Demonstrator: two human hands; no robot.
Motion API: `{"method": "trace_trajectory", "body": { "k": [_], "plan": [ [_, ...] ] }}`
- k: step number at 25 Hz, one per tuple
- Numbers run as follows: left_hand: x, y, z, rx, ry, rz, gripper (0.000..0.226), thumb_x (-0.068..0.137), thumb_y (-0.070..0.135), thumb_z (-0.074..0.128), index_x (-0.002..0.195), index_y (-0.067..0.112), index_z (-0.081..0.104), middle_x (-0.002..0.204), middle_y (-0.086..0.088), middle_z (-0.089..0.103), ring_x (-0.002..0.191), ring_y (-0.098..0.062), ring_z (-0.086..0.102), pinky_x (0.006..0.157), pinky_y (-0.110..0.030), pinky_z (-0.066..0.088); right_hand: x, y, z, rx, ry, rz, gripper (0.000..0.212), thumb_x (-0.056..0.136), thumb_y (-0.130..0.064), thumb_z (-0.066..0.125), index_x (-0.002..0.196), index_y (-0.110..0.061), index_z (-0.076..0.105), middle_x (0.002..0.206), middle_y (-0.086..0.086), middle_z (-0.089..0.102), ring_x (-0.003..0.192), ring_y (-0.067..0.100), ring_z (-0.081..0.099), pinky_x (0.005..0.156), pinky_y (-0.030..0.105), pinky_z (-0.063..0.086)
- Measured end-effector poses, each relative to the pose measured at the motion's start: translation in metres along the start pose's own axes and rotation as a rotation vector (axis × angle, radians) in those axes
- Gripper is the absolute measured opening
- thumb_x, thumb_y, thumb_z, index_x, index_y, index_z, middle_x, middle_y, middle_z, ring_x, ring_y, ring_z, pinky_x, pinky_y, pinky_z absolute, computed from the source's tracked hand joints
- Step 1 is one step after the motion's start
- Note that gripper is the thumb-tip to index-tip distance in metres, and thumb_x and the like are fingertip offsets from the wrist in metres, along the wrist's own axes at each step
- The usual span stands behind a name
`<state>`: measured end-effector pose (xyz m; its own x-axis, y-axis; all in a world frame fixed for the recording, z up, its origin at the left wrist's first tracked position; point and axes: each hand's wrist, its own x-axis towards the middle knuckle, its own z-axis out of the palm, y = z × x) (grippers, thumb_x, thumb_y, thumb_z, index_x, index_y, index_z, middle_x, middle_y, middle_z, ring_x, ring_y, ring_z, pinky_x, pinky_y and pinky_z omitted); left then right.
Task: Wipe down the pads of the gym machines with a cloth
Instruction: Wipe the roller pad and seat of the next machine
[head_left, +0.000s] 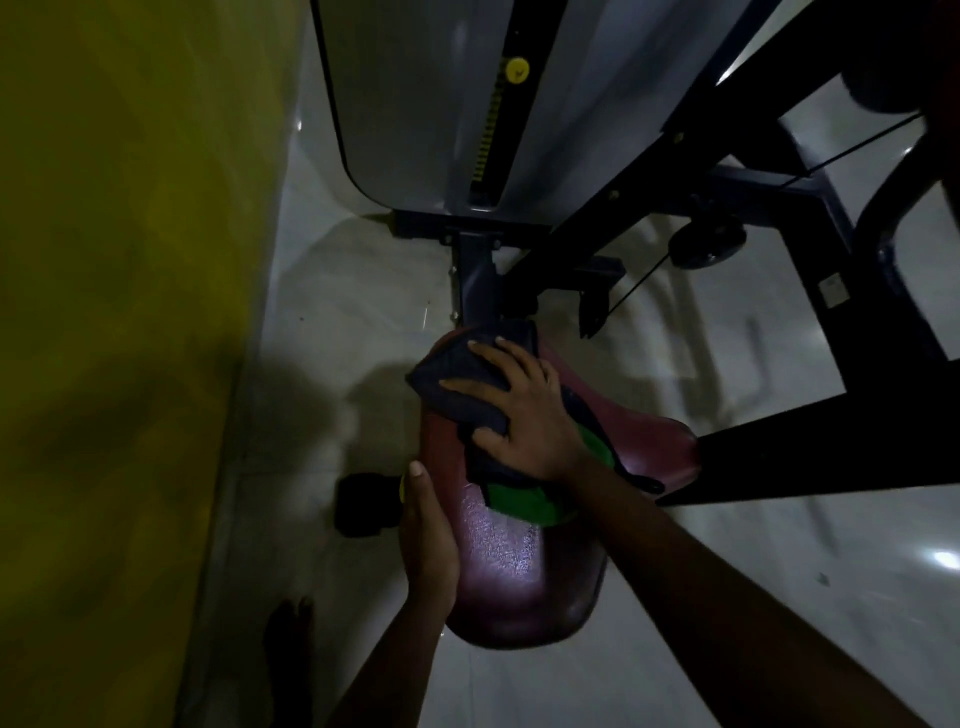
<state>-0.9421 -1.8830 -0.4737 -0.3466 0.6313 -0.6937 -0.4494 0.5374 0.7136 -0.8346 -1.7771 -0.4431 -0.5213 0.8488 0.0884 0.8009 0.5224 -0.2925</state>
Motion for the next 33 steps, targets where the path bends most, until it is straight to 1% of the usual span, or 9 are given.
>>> {"method": "trace_trajectory", "body": {
  "k": [2,6,8,13,20,24,26,29,33],
  "plan": [
    [0.003,0.000,0.001,0.051,0.007,0.003,0.100,0.061,0.091,0.031,0.129,0.022,0.054,0.132,-0.007,0.057,0.120,-0.022,0.053,0.106,-0.041,0.039,-0.007,-0.006,0.001,0.001,-0.022,-0.043,0.053,0.076,-0.050,0.038,0.126,-0.041,0.053,0.147,0.001,0.037,0.137,0.028,0.023,0.098,0.060,0.030],
    [-0.005,0.003,0.003,0.069,0.032,0.064,0.064,0.090,0.054,0.031,0.136,0.011,0.046,0.136,-0.013,0.051,0.120,-0.024,0.051,0.097,-0.029,0.037,-0.033,-0.016,0.005,0.035,-0.148,-0.369,0.048,0.080,-0.048,0.039,0.124,-0.039,0.054,0.147,0.001,0.037,0.137,0.028,0.023,0.098,0.058,0.027],
    [-0.005,0.003,0.002,0.160,0.049,0.116,0.053,0.098,0.040,0.030,0.139,0.008,0.042,0.142,-0.015,0.045,0.130,-0.027,0.043,0.101,-0.025,0.029,-0.007,0.000,0.001,0.033,-0.159,-0.375,0.050,0.080,-0.049,0.038,0.125,-0.038,0.056,0.146,0.002,0.039,0.137,0.027,0.026,0.095,0.054,0.030],
    [-0.001,0.003,0.004,0.350,0.047,0.204,0.053,0.098,0.041,0.028,0.139,0.011,0.042,0.139,-0.015,0.048,0.126,-0.032,0.046,0.103,-0.036,0.035,0.026,0.030,-0.007,0.041,-0.070,-0.155,0.052,0.078,-0.047,0.041,0.126,-0.034,0.056,0.144,0.006,0.042,0.131,0.032,0.034,0.093,0.055,0.035],
    [-0.001,0.002,0.003,0.353,0.014,0.257,0.056,0.092,0.055,0.034,0.130,0.017,0.051,0.125,-0.008,0.060,0.114,-0.028,0.056,0.099,-0.043,0.044,-0.051,0.053,-0.028,-0.032,0.105,0.297,0.054,0.077,-0.040,0.038,0.126,-0.028,0.056,0.143,0.011,0.042,0.120,0.037,0.046,0.088,0.052,0.045],
    [-0.002,0.003,0.003,0.395,0.024,0.275,0.062,0.090,0.057,0.032,0.129,0.013,0.051,0.123,-0.011,0.061,0.113,-0.029,0.057,0.096,-0.040,0.045,-0.087,0.013,-0.012,-0.114,0.403,0.696,0.053,0.071,-0.040,0.042,0.118,-0.026,0.062,0.141,0.012,0.045,0.124,0.037,0.040,0.097,0.053,0.037],
    [-0.004,0.004,0.003,0.391,0.019,0.265,0.066,0.089,0.058,0.033,0.132,0.010,0.049,0.127,-0.013,0.059,0.117,-0.031,0.055,0.098,-0.038,0.043,-0.089,-0.031,0.005,-0.092,0.445,0.765,0.052,0.071,-0.041,0.045,0.118,-0.028,0.061,0.142,0.011,0.045,0.128,0.033,0.033,0.097,0.055,0.034],
    [-0.008,0.007,0.003,0.403,0.023,0.205,0.057,0.096,0.047,0.034,0.138,0.009,0.042,0.135,-0.016,0.052,0.121,-0.032,0.050,0.093,-0.032,0.038,-0.107,-0.083,0.026,-0.036,0.357,0.659,0.054,0.070,-0.043,0.048,0.123,-0.035,0.055,0.145,0.004,0.040,0.131,0.029,0.029,0.099,0.054,0.034],
    [-0.011,0.006,0.002,0.424,0.016,0.232,0.056,0.096,0.044,0.037,0.139,0.008,0.040,0.135,-0.019,0.052,0.120,-0.034,0.051,0.087,-0.029,0.037,-0.141,-0.046,0.021,0.064,0.279,0.258,0.047,0.076,-0.044,0.045,0.122,-0.036,0.052,0.144,0.000,0.035,0.132,0.027,0.030,0.102,0.045,0.030]
  ]
}}
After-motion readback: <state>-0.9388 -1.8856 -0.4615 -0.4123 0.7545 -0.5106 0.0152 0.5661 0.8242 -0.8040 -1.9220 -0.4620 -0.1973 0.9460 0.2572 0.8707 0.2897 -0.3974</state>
